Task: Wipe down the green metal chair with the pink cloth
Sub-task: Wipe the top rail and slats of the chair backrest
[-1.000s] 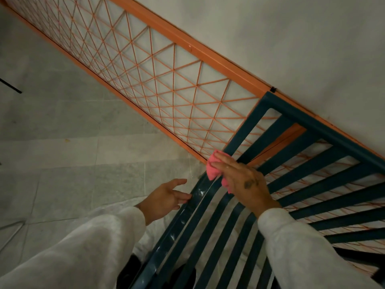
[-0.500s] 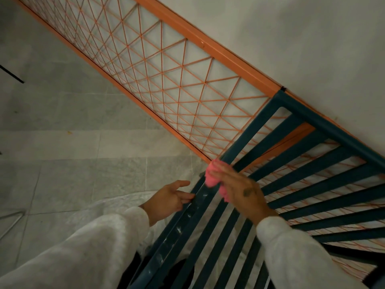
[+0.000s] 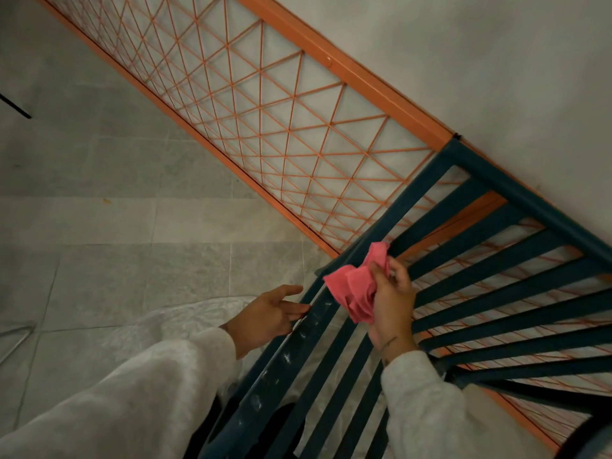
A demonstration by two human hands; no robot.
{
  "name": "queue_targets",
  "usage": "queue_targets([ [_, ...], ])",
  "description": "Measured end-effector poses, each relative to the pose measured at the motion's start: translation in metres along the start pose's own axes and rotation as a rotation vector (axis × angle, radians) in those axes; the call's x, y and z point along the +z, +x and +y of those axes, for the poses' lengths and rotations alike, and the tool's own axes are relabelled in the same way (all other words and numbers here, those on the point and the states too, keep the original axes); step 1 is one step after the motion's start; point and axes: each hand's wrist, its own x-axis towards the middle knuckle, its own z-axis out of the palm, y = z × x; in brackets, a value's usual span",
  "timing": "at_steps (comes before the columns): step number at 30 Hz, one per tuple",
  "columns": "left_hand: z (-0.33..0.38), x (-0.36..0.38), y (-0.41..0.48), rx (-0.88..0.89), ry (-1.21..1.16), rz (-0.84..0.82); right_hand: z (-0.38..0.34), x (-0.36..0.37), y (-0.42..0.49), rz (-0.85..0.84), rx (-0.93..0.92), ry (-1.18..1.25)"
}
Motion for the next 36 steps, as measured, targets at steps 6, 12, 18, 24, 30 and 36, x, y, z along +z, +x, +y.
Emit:
queue_targets([
  [6,0.003,0.002,-0.002,-0.018,-0.017,0.014,0.060,0.000,-0.063,-0.119,0.212,-0.048],
  [12,0.000,0.000,-0.003,-0.039,0.006,0.019,0.058,0.008,-0.065,-0.053,0.113,-0.095],
  [18,-0.006,-0.010,-0.009,-0.022,-0.054,-0.023,0.020,0.002,-0.015,-0.007,-0.157,-0.380],
  [24,-0.024,-0.020,-0.025,-0.100,-0.015,-0.039,0.063,0.002,-0.056,-0.189,-0.497,-1.006],
  [30,-0.045,-0.026,-0.046,-0.155,-0.018,-0.026,0.081,0.007,-0.093,-0.357,-0.568,-1.137],
  [36,-0.053,-0.027,-0.057,-0.147,0.013,-0.006,0.023,0.010,-0.042,-0.237,-0.495,-1.271],
])
